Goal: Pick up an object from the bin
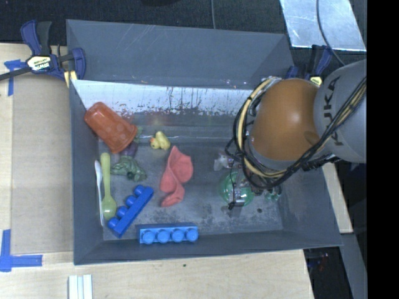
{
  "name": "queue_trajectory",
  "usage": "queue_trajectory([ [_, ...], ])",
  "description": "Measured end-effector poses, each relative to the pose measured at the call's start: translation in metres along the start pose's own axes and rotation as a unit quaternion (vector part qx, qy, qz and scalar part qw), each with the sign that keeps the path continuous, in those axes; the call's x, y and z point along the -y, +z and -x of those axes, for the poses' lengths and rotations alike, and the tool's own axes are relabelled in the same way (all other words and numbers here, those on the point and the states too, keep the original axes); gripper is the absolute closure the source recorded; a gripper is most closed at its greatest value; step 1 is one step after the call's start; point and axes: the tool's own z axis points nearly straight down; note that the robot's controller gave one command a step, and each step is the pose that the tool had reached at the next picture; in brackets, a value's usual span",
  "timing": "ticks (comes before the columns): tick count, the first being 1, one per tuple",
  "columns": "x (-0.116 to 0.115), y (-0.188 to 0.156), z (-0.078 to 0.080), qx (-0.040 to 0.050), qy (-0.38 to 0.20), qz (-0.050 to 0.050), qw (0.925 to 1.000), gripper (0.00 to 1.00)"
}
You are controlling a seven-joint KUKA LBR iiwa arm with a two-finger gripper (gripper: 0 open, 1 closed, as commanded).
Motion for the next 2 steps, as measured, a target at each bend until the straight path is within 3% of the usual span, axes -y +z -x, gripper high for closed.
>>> queue_trajectory([
  [1, 0.000, -0.004, 0.002, 0.0039, 0.000, 0.000, 1.0000, 0.00],
  [2, 0.026, 0.029, 0.071, 0.0067, -0.039, -0.001, 0.9992, 0.00],
])
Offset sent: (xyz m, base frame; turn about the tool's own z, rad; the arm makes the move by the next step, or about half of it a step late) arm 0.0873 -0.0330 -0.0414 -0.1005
